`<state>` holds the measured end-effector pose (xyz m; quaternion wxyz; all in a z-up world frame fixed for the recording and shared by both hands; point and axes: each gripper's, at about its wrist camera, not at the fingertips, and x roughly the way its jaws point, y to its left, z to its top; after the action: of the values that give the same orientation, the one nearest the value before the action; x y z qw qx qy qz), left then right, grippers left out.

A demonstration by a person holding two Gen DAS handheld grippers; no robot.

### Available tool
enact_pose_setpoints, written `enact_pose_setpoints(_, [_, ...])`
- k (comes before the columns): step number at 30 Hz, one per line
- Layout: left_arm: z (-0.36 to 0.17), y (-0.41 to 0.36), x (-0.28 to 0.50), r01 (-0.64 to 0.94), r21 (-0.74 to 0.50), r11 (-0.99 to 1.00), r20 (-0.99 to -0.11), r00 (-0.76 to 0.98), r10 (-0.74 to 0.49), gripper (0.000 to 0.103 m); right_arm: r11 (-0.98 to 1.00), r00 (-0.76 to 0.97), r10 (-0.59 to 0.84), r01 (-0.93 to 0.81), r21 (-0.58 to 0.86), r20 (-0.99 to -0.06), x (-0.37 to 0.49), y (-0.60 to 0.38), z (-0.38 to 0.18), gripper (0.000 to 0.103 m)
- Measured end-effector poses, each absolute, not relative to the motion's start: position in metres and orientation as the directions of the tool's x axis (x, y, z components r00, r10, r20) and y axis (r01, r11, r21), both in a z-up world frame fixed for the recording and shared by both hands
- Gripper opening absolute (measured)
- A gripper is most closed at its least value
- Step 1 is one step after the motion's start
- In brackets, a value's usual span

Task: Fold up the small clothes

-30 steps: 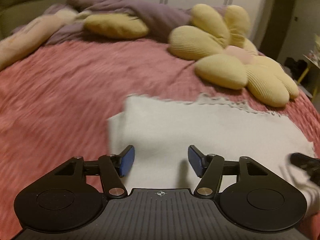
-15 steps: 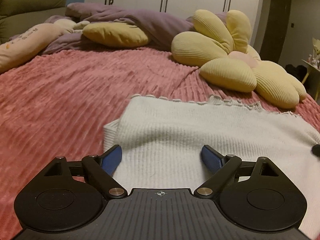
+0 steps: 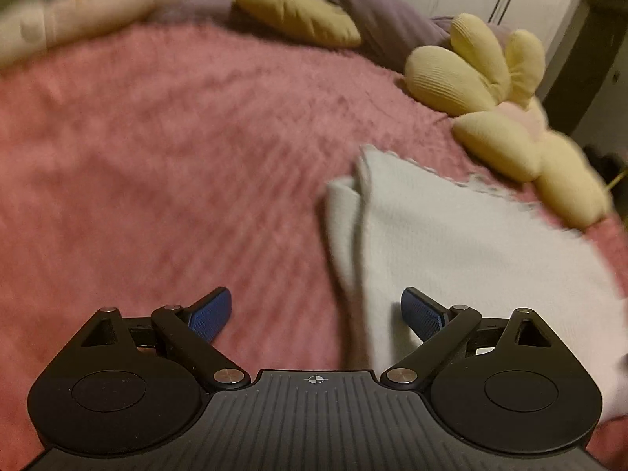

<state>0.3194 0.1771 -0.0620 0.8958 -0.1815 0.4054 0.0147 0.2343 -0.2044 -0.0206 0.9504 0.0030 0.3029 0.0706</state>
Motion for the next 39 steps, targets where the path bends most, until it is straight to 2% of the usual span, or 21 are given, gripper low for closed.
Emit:
enact_pose_setpoints(3, [-0.065, 0.181, 0.316, -0.149, -0.432, 0.890, -0.715, 0.657, -0.237, 0.097, 0.991, 0.789, 0.131, -0.117, 0.062, -0.600, 0.228, -0.199, -0.023, 0.035])
enact_pose_setpoints(8, [-0.070, 0.180, 0.321, -0.122, -0.559, 0.820, -0.679, 0.634, -0.369, 0.097, 0.984, 0.776, 0.180, -0.154, 0.095, -0.605, 0.219, -0.184, -0.021, 0.034])
enact_pose_setpoints(11, [-0.074, 0.178, 0.331, -0.113, -0.553, 0.825, -0.697, 0.605, -0.384, 0.095, 0.984, 0.764, 0.173, -0.162, 0.075, -0.621, 0.215, -0.177, -0.025, 0.034])
enact_pose_setpoints(12, [-0.075, 0.179, 0.333, -0.115, -0.554, 0.825, -0.700, 0.600, -0.386, 0.093, 0.985, 0.761, 0.170, -0.157, 0.077, -0.626, 0.216, -0.178, -0.025, 0.034])
enact_pose_setpoints(14, [-0.074, 0.181, 0.333, -0.133, -0.557, 0.820, -0.702, 0.604, -0.378, 0.065, 0.986, 0.760, 0.165, -0.147, 0.082, -0.628, 0.215, -0.178, -0.024, 0.034])
enact_pose_setpoints(16, [-0.077, 0.185, 0.333, -0.144, -0.594, 0.791, -0.689, 0.600, -0.408, 0.053, 0.988, 0.764, 0.151, -0.141, 0.066, -0.627, 0.215, -0.178, -0.023, 0.034])
enact_pose_setpoints(19, [-0.084, 0.190, 0.332, -0.157, -0.638, 0.754, -0.666, 0.604, -0.438, 0.052, 0.989, 0.767, 0.138, -0.142, 0.044, -0.627, 0.214, -0.176, -0.023, 0.034])
enact_pose_setpoints(22, [-0.087, 0.189, 0.334, -0.131, -0.646, 0.752, -0.655, 0.601, -0.458, 0.068, 0.989, 0.768, 0.132, -0.143, 0.033, -0.626, 0.211, -0.173, -0.024, 0.034])
enact_pose_setpoints(24, [-0.085, 0.185, 0.338, -0.125, -0.633, 0.764, -0.663, 0.597, -0.452, 0.064, 0.988, 0.771, 0.137, -0.149, 0.033, -0.621, 0.211, -0.171, -0.023, 0.029])
enact_pose_setpoints(26, [-0.084, 0.185, 0.341, -0.142, -0.616, 0.775, -0.680, 0.592, -0.432, 0.046, 0.989, 0.779, 0.131, -0.146, 0.026, -0.613, 0.209, -0.166, -0.021, 0.028])
enact_pose_setpoints(27, [-0.085, 0.187, 0.342, -0.156, -0.622, 0.767, -0.683, 0.588, -0.434, 0.041, 0.988, 0.782, 0.137, -0.150, 0.030, -0.607, 0.208, -0.164, -0.019, 0.028])
enact_pose_setpoints(28, [-0.085, 0.190, 0.343, -0.169, -0.644, 0.746, -0.673, 0.588, -0.448, 0.028, 0.986, 0.782, 0.150, -0.159, 0.038, -0.605, 0.207, -0.162, -0.018, 0.028])
enact_pose_setpoints(29, [-0.084, 0.192, 0.342, -0.176, -0.665, 0.726, -0.662, 0.589, -0.463, 0.022, 0.985, 0.780, 0.159, -0.169, 0.040, -0.605, 0.207, -0.160, -0.018, 0.028])
enact_pose_setpoints(35, [-0.063, 0.186, 0.341, -0.168, -0.637, 0.752, -0.675, 0.591, -0.441, 0.019, 0.984, 0.779, 0.158, -0.173, 0.034, -0.607, 0.201, -0.161, -0.018, 0.028])
enact_pose_setpoints(39, [-0.024, 0.168, 0.341, -0.117, -0.621, 0.775, -0.656, 0.620, -0.432, 0.018, 0.991, 0.784, 0.114, -0.133, 0.014, -0.611, 0.201, -0.174, -0.018, 0.028])
